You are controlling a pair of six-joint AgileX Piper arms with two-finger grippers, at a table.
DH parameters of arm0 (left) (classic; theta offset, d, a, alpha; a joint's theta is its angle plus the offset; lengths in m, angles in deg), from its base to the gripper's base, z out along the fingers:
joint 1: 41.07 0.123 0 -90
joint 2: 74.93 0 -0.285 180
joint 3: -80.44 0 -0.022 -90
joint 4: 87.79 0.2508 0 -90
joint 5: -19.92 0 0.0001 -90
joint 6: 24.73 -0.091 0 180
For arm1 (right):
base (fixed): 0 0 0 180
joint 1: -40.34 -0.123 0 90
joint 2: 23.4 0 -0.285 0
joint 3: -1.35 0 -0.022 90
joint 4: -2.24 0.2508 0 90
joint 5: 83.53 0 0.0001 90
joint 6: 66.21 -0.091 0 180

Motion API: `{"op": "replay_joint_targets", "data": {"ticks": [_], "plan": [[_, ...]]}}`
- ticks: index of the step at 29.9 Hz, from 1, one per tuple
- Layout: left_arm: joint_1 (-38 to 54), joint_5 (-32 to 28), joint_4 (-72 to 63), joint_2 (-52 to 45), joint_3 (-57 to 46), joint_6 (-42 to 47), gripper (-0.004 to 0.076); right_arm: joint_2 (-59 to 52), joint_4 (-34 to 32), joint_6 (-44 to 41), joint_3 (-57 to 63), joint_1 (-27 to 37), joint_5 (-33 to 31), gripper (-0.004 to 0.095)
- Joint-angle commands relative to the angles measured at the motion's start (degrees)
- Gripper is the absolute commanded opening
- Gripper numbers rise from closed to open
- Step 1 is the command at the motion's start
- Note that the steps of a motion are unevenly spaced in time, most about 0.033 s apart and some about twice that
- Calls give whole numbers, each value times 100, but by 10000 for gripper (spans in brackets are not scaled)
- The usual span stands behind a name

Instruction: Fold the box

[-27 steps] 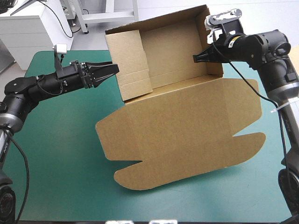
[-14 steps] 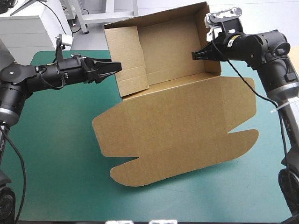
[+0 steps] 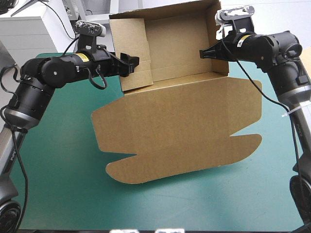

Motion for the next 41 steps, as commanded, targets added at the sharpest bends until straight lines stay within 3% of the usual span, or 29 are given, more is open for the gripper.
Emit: {"op": "replay_joint_targets", "data": {"ticks": [1, 10, 23, 31, 41], "plan": [[-190, -266, 646, -3, 393, 878, 509, -262, 362, -72, -200, -36, 496, -15], [-398, -216, 1546, 238, 554, 1470, 447, -156, 372, -187, -200, -36, 415, -15], [-398, 121, 1524, 766, 554, 1449, 183, 575, 696, -212, -200, -36, 54, -15], [-398, 347, 1503, 1392, 554, 1379, 64, 1129, 685, -101, -200, -36, -611, -15], [-398, 734, 1355, 2283, 554, 1036, 24, 1959, 685, 53, -200, -36, -1645, -15]]}}
